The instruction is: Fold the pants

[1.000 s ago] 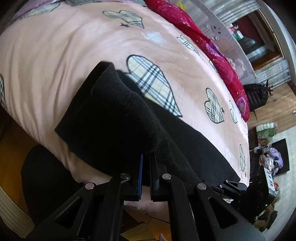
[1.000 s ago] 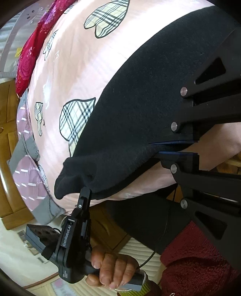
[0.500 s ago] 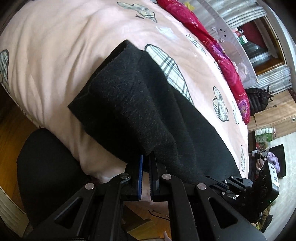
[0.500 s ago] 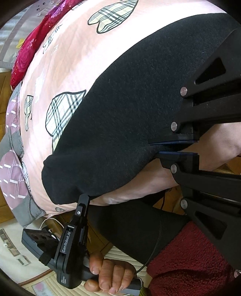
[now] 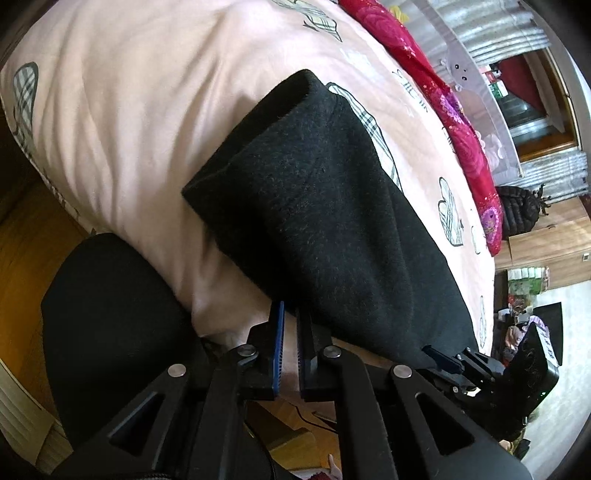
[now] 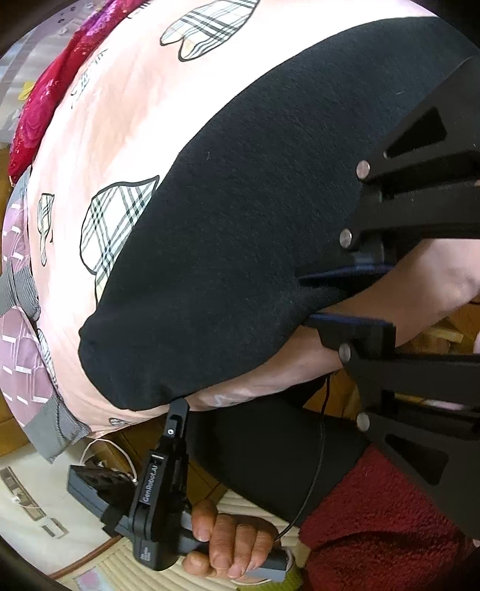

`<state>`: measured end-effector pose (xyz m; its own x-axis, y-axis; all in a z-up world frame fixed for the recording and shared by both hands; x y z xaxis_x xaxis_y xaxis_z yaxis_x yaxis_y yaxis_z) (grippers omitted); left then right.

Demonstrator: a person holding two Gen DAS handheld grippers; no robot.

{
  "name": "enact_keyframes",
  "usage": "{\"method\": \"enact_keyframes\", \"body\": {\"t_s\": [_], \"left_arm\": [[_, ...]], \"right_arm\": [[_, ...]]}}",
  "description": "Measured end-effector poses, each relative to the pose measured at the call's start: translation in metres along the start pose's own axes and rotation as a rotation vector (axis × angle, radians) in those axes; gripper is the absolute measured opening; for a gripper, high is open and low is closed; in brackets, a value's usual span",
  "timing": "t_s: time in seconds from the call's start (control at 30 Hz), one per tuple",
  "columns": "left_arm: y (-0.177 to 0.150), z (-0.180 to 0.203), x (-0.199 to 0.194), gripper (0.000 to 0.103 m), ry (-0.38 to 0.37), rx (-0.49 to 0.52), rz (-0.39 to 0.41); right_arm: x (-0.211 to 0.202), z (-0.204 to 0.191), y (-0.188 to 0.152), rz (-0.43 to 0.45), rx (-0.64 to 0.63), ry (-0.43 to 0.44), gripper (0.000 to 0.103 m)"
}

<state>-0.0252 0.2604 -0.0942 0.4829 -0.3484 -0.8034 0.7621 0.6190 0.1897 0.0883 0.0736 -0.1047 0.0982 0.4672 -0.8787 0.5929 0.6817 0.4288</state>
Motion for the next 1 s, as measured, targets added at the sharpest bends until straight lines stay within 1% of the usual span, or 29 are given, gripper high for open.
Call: {"method": "enact_keyframes", "body": {"t_s": [0.03, 0.07, 0.1, 0.13, 0.17, 0.2, 0.23, 0.3, 0.37, 0.43, 0.57, 0.73, 0.8, 0.9, 1.0], "left_arm": [[0.001, -0.001, -0.003, 0.005, 0.001, 0.001, 0.001], [0.001, 0.0, -0.004, 0.011, 0.004, 0.002, 0.003], [0.002, 0.002, -0.006, 0.015, 0.0, 0.004, 0.003], [0.004, 0.004, -0.006, 0.027, 0.001, 0.005, -0.001], [0.006, 0.007, -0.008, 0.043, 0.004, 0.004, -0.004], [0.007, 0.009, -0.009, 0.049, 0.002, 0.001, -0.002], [0.008, 0.011, -0.011, 0.054, -0.005, -0.002, 0.004], [0.011, 0.014, -0.014, 0.055, -0.003, -0.004, 0.01], [0.015, 0.016, -0.016, 0.065, 0.015, -0.011, 0.015], [0.019, 0.015, -0.016, 0.066, 0.029, -0.028, 0.024], [0.028, 0.006, -0.013, 0.067, 0.045, -0.086, 0.01], [0.033, -0.009, -0.008, 0.067, 0.068, -0.125, 0.01], [0.034, -0.013, -0.005, 0.067, 0.077, -0.132, 0.011], [0.038, -0.019, 0.003, 0.067, 0.086, -0.139, 0.009], [0.04, -0.021, 0.01, 0.067, 0.097, -0.139, 0.009]], "right_arm": [[-0.001, 0.0, 0.0, 0.003, 0.006, 0.009, 0.031], [-0.003, -0.001, 0.0, 0.011, 0.016, 0.028, 0.033], [-0.006, -0.001, 0.0, 0.018, 0.022, 0.041, 0.034], [-0.008, -0.001, 0.0, 0.026, 0.029, 0.053, 0.034], [-0.01, -0.001, 0.001, 0.031, 0.035, 0.06, 0.034], [-0.013, 0.0, 0.002, 0.042, 0.046, 0.069, 0.034], [-0.016, 0.002, 0.004, 0.054, 0.061, 0.077, 0.034], [-0.02, 0.008, 0.007, 0.077, 0.091, 0.085, 0.034], [-0.025, 0.017, 0.011, 0.104, 0.128, 0.086, 0.034], [-0.03, 0.032, 0.017, 0.132, 0.18, 0.076, 0.034], [-0.037, 0.062, 0.031, 0.182, 0.269, 0.041, 0.034], [-0.04, 0.096, 0.051, 0.226, 0.355, 0.039, 0.034], [-0.037, 0.104, 0.057, 0.222, 0.371, 0.027, 0.034], [-0.025, 0.12, 0.066, 0.19, 0.381, 0.03, 0.034], [-0.003, 0.126, 0.074, 0.13, 0.37, 0.025, 0.034]]}}
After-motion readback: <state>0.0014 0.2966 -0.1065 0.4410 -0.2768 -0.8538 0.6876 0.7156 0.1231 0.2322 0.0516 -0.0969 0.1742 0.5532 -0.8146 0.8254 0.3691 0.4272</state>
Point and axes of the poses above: each gripper's, at about its wrist camera, not at the fingertips, and x roughly the way its jaws point, z to its right, y to its top, the point moved 3 cm from there along x, roughly the way its jaws point, and after that the axes turned 3 degrees about x, right-handed, at the moved point
